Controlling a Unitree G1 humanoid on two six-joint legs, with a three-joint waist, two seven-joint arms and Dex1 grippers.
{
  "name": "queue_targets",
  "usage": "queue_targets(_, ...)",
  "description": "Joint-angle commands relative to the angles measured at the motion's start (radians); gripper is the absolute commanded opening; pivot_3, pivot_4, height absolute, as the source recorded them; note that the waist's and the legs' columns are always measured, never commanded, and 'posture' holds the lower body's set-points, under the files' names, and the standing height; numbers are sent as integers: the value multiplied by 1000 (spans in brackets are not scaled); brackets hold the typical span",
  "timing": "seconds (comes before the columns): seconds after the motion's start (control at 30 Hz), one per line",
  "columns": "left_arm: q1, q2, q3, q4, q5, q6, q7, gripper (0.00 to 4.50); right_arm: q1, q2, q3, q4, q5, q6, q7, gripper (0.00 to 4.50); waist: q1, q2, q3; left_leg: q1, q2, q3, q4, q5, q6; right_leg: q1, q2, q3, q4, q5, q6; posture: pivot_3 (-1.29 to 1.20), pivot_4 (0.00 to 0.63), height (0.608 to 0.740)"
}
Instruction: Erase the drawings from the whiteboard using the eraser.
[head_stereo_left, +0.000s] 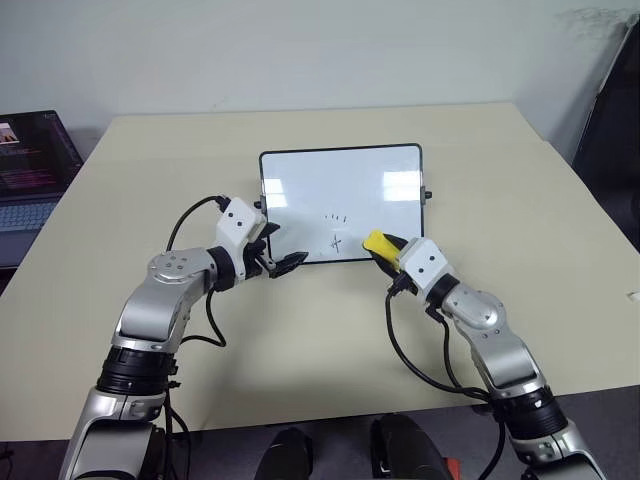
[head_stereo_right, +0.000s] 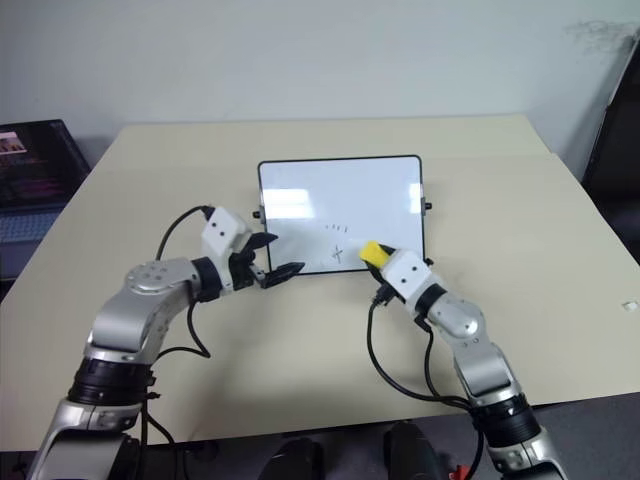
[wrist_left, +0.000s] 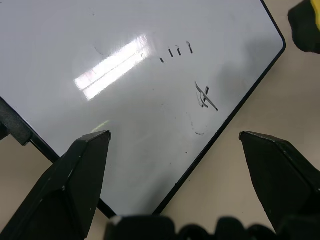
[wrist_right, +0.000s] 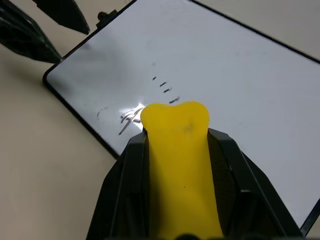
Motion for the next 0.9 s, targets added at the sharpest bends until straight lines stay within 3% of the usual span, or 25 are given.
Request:
queue_targets(0.03,-5,-4,24,-4,-9,-17,1,4500,-78,22,15,58,-34,-83,-31,1245,-1,0,0,0,0,0,0,0,0,0,0,0,0,0,0,0,150,740)
queue_targets(0.57,19,23,51,13,-8,-5,-9,4500,-532,135,58,822,-215,-464,-305,1245,-3,0,0,0,0,1,0,0,0,-1,0,1,1,0,-1,0,150,740)
queue_targets(0.9,22,32,50,-6,-10,1,-21,4500,-604,185,135,1142,-283,-557,-288,1245,-12,0,0,2,0,3,0,0,0,0,0,1,3,0,-1,0,150,740)
